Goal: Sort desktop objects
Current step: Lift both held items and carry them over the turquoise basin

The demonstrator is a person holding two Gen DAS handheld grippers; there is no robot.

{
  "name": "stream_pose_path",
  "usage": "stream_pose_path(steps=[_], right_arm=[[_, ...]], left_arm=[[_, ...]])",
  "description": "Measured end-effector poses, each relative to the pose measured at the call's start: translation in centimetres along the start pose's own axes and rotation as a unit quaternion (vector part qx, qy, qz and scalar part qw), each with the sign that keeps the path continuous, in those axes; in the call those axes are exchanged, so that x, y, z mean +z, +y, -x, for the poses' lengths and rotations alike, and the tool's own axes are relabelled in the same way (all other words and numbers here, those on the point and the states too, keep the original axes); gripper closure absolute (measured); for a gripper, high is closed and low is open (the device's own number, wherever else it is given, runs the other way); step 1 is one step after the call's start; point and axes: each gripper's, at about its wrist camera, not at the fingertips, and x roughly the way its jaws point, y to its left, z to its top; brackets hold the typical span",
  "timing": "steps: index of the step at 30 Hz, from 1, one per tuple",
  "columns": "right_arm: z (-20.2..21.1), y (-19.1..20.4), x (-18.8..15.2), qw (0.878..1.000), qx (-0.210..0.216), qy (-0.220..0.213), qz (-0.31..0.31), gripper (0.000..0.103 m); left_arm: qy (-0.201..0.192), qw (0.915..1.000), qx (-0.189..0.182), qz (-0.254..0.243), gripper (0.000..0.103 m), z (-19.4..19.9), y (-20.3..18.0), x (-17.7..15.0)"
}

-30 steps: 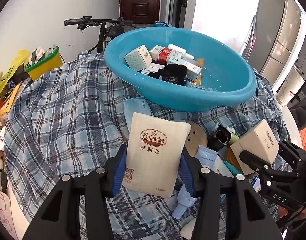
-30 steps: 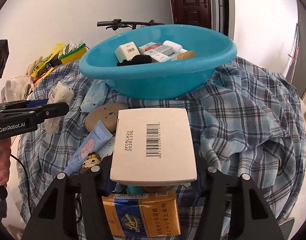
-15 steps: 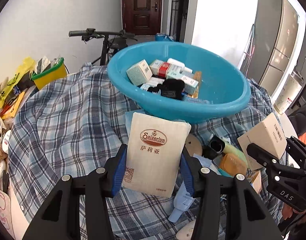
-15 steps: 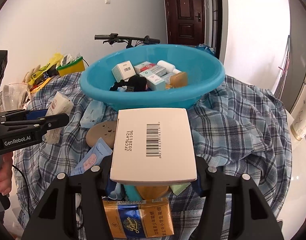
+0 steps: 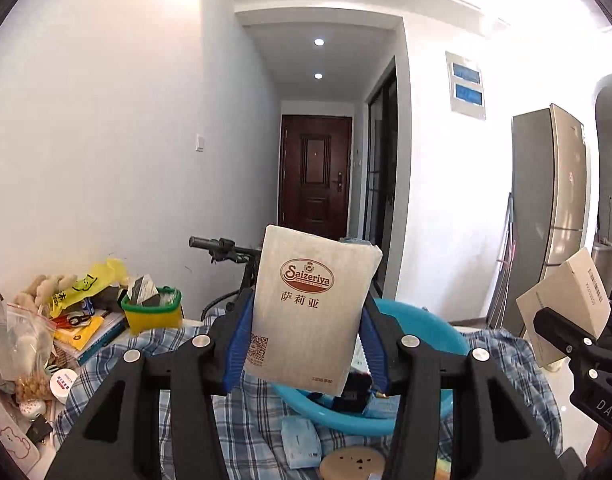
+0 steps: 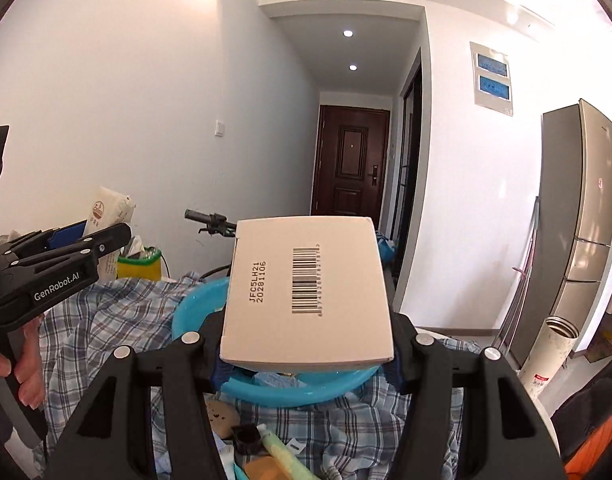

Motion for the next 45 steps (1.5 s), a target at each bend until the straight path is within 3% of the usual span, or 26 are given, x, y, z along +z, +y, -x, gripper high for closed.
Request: stream_pose_path(steps=[4,9,15,26,32,39,45], right_arm=[[1.1,0.2,2.5,0.999,-0.004,-0.035,0.002,0.046],[2.2,0.4,3.4,0.998,-0.002,-0.055,0.005,0.046],[3.0,0.3,3.0,0.998,0.005,-0.058,-0.001,0.046],[3.2,-0.4,2.4,0.998,0.005,-0.054,-0.008,0.046],[2.6,-0.2,2.6,0.998,0.000,-0.060,-0.002,0.046],[-0.6,-0.9,3.9,0.998,-0.008,-0.062,-0.002,0.046],[-6.7,-2.1,3.8,1.000,0.012,-0.012,-0.024,0.046]], left_arm=[[-0.023,0.9997,0.000,0.007,0.051,1.3,0.4,2.4],[-0.031,0.9995,-0.004,0.005,0.051,2.8,0.6,2.9],[-0.004,0.9999,-0.015,0.003,0.051,3.1,0.2,2.3],[-0.009,0.9999,-0.014,0.001,0.051,3.3,-0.4,1.7],[-0.006,0.9999,-0.011,0.006,0.051,1.3,-0.2,1.6],[0.008,0.9992,-0.031,0.023,0.051,-3.5,-0.2,2.2],[0.027,0.9982,-0.040,0.034,0.051,-9.8,-0.5,1.8]])
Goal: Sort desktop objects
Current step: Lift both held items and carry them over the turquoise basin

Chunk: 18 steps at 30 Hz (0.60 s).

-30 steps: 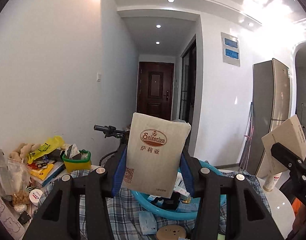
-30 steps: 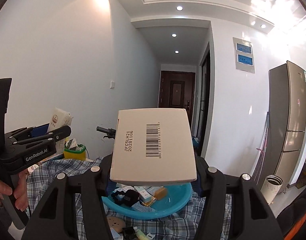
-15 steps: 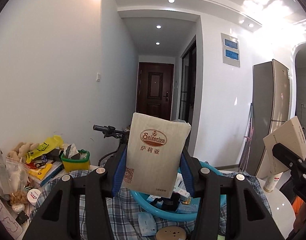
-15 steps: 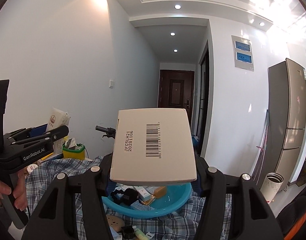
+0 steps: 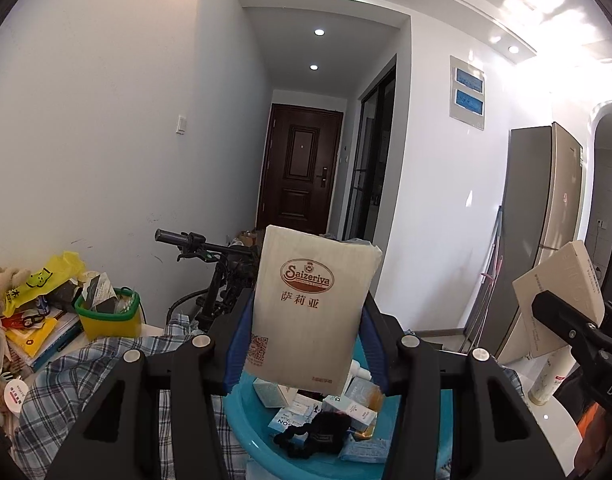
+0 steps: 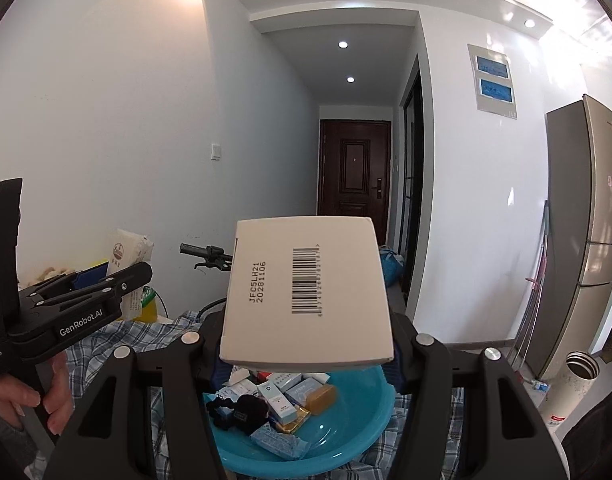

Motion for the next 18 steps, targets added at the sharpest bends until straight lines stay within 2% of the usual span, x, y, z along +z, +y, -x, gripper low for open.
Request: stream_pose_path(steps=[3,8,12,18], right_arm=[[-3.3,-0.9,-0.4,1.000,-0.003,0.021,-0.011,0.046],[-8.0,-2.2,-0.4,0.999,-0.025,0.037,-0.025,0.046],[-10.3,-3.4,-0.1,0.998,-0.019,0.050,-0.044,0.046],[-11.7,-3.3,1.2,0.998,-0.035,0.050,-0.015,0.046]], left_arm=[[0.006,0.9999,-0.009,-0.010,0.051,-3.9,-0.3,0.0],[0.027,0.9996,-0.005,0.000,0.051,-9.2,-0.1,1.1],[0.026,0.9995,0.005,-0.018,0.051,-11.5,-0.2,1.7],[0.041,0.9991,0.004,-0.009,0.051,-13.2,0.0,2.0]])
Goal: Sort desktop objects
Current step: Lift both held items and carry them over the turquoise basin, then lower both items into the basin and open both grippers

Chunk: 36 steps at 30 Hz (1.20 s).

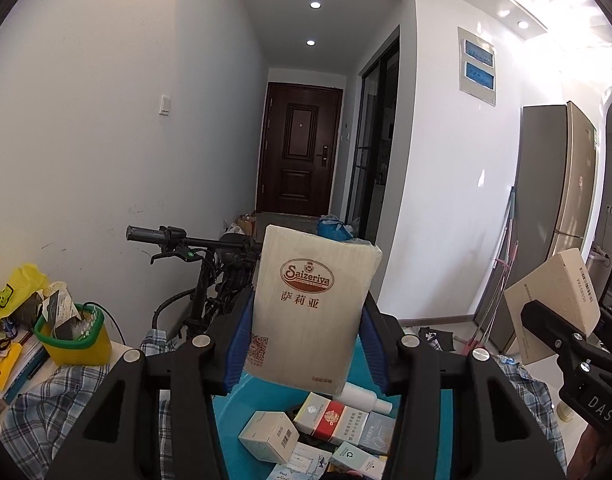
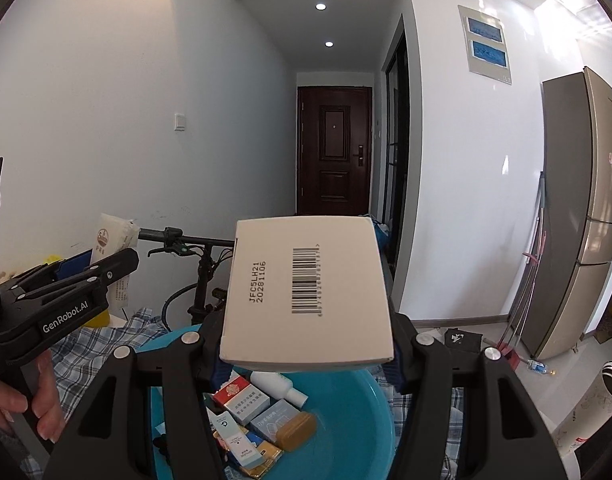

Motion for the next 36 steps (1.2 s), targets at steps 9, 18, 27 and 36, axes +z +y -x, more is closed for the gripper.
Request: stream_pose_path(steps=[9,18,27,36], right_arm=[[-0.3,0.9,0.8,1.000,0.007,-0.003,0.008,0.046],[-4.4,0.3,-0.1,0.989,0.011,0.145,-0.025,0.046],[-7.2,-0.8,-2.7,0.964,0.027,0.262,-0.031,0.046],[-9.4,-1.5,-6.9,0.919,0.064,0.387,-0.042,0.046]], left_arm=[[0.020,0.9997,-0.002,-0.017,0.051,-0.3,-0.2,0.6],[0.251,0.9677,0.029,0.003,0.051,-5.7,-0.5,-1.2],[0.358,0.9325,0.037,-0.033,0.051,-8.2,-1.7,-5.0],[0.413,0.9095,0.032,-0.031,0.051,-9.0,-2.2,-6.6]])
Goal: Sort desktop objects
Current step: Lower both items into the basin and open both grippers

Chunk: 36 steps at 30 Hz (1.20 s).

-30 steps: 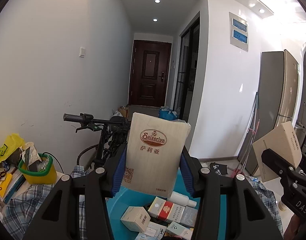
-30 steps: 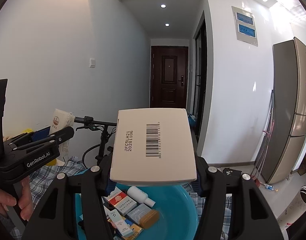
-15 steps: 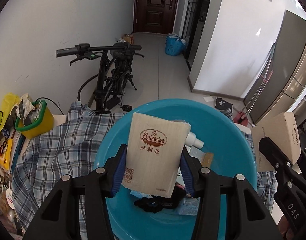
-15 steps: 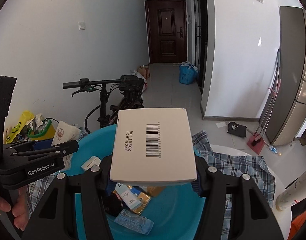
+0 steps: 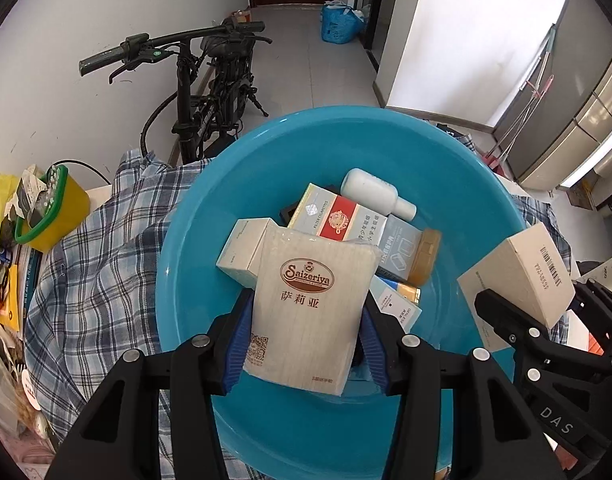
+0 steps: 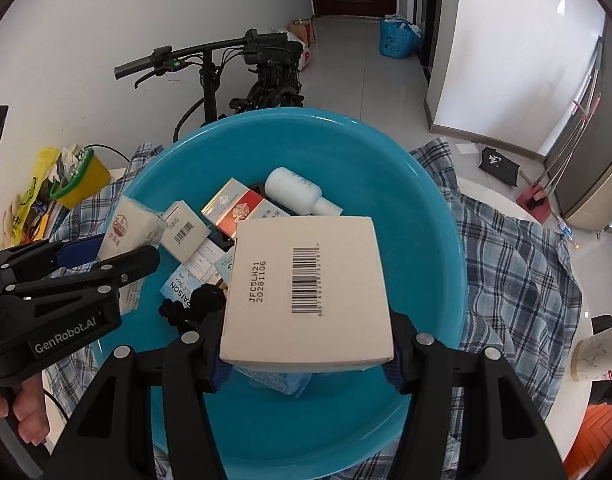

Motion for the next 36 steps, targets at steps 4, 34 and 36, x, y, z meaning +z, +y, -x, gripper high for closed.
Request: stream_pose_path(steps=[4,34,36], right_arm=[[0.5,-0.6,-0.2,1.000,0.003,-0.001,-0.003,0.046],[-0.3,-0.1,0.3,0.999,0.034,-0.010,-0.033,0.030],[-0.2,-0.2,0.2,0.999,0.027,-0.012,-0.031,0.030]], left_arm=[[-0.003,1.0000,-0.002,-0.005,0.051,0.5,-0.1,0.1],[-0.041,0.9991,0.006,0.001,0.018,1.3,1.0,-0.1],[-0.042,0.9991,0.008,-0.003,0.018,1.3,0.9,-0.2]])
